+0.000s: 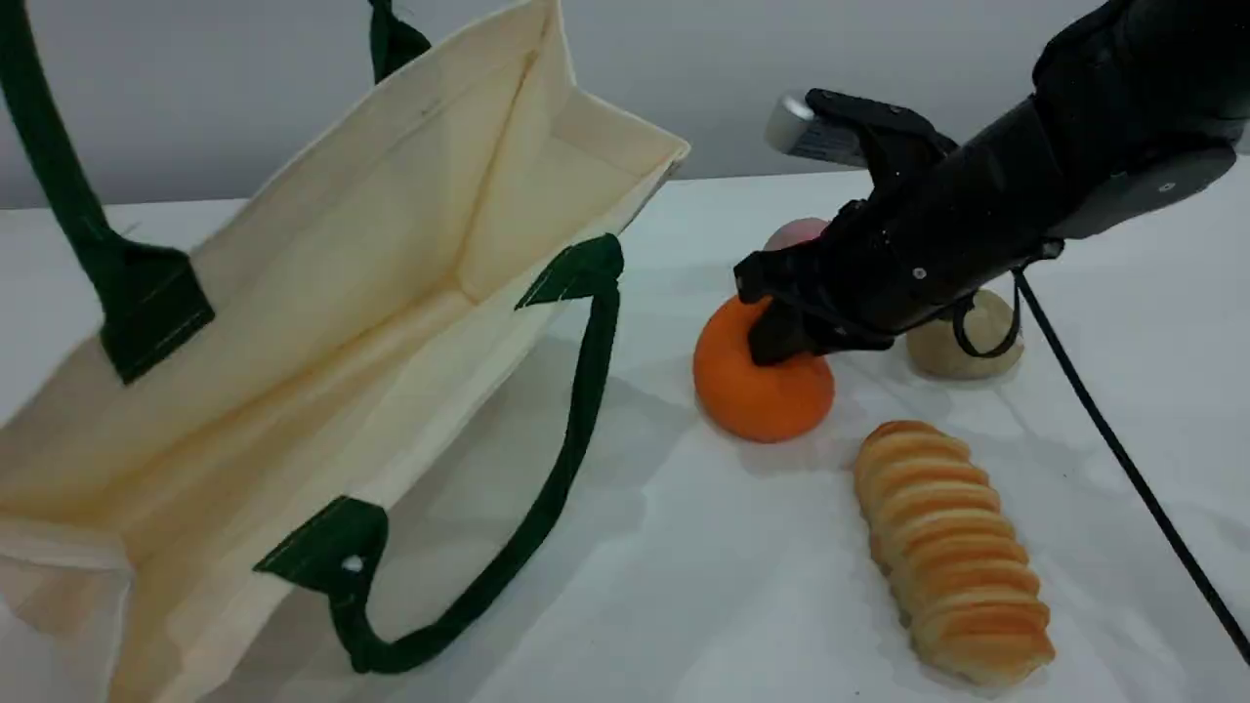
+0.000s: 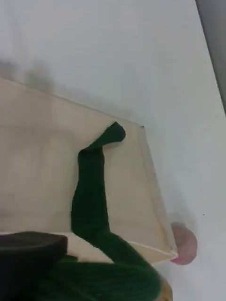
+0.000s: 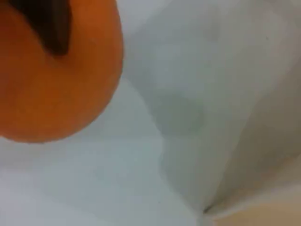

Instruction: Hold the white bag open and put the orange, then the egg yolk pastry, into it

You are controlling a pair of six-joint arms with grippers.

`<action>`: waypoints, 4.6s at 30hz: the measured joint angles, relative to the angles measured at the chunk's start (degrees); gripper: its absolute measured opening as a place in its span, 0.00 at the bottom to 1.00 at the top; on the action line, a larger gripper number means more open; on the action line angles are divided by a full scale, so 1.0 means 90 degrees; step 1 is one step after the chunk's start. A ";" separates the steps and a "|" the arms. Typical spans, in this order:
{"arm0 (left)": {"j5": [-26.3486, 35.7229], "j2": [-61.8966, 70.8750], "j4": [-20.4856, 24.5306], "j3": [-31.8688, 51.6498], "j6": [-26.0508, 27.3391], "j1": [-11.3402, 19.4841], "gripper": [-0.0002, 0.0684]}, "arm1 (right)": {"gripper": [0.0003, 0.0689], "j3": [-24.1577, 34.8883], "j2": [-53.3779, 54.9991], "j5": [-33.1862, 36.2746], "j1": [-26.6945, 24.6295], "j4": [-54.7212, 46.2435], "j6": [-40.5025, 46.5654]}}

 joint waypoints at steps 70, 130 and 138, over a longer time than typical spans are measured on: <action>0.0300 0.0442 -0.0679 -0.0698 0.0546 -0.0580 0.11 | 0.05 0.0064 -0.1711 -0.0009 0.2476 -0.0017 0.0492; 0.0329 0.0442 -0.0497 -0.0698 0.0641 -0.0691 0.11 | 0.81 0.2213 -0.3539 -0.1398 -0.0375 -0.0429 0.0597; 0.0335 0.0442 -0.0584 -0.0698 0.0634 -0.0691 0.11 | 0.81 0.1179 -0.2230 -0.1543 -0.0404 -0.0425 0.0464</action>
